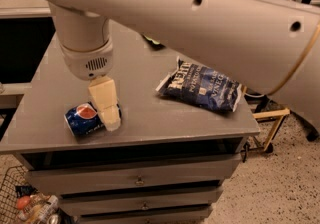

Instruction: Place pepsi can upright

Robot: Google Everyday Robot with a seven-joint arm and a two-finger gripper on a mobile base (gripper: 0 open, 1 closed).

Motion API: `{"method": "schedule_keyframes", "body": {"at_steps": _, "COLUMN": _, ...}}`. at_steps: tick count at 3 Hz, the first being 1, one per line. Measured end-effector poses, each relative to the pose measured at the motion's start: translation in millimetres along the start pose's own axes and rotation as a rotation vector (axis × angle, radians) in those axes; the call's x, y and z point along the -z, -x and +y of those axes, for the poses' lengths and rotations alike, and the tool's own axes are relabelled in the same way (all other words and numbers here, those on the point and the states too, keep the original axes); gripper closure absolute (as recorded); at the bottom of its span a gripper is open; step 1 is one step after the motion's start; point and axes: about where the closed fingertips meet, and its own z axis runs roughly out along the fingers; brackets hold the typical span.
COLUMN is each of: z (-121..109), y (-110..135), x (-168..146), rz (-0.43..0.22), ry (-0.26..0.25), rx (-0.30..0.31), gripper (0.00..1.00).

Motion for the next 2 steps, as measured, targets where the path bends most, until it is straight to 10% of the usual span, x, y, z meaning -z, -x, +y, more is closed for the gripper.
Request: {"method": "schedule_keyframes", "body": {"at_steps": 2, "z": -6, "y": 14, "x": -41, "rz": 0.053, "ry": 0.046, "rx": -0.070, "gripper": 0.00}}
